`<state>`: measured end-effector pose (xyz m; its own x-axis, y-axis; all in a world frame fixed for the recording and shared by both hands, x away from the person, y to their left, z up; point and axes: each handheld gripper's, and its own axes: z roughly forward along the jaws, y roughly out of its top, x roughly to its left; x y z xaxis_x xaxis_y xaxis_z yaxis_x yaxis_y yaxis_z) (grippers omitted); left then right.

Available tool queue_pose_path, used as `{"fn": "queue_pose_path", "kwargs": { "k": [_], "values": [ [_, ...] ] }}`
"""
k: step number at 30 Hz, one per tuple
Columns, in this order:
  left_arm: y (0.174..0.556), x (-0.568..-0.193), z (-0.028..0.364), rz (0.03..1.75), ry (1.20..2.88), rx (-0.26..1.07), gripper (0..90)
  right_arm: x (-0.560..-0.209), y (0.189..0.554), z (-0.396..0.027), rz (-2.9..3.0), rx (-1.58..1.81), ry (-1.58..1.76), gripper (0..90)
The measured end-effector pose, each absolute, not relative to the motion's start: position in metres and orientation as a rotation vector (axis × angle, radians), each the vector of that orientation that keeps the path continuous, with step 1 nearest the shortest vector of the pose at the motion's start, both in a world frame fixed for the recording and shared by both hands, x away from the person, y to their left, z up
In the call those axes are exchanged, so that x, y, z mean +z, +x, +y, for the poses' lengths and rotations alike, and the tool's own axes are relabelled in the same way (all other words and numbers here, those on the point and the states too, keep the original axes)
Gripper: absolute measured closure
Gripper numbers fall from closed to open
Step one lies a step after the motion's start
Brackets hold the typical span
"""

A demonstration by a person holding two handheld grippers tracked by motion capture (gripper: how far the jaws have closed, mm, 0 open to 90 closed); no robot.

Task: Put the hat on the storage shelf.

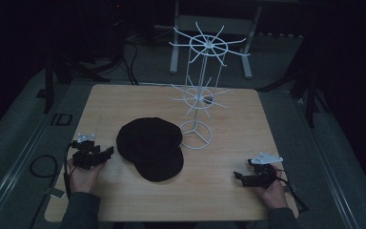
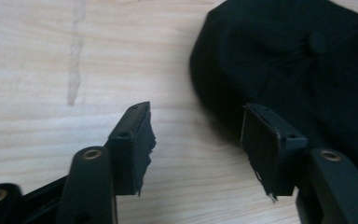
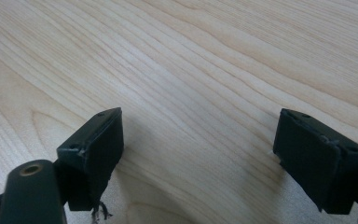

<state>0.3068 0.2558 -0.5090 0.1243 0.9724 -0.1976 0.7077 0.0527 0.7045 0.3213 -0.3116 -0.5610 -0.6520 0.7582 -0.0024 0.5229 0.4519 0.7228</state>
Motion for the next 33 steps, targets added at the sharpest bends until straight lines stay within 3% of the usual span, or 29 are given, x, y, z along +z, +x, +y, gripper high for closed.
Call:
{"fn": "queue_pose_path", "kwargs": {
  "k": [12, 33],
  "values": [
    [0.322, -0.507, 0.229, 1.621, 1.732, 0.471, 26.6, -0.561, 0.321, -0.312, 2.381, 1.017, 1.092, 15.9],
    [0.34, -0.535, 0.199, 1.672, 1.827, 0.373, 22.6, -0.561, 0.321, -0.312, 2.38, 1.018, 1.092, 15.9]
  ]
}}
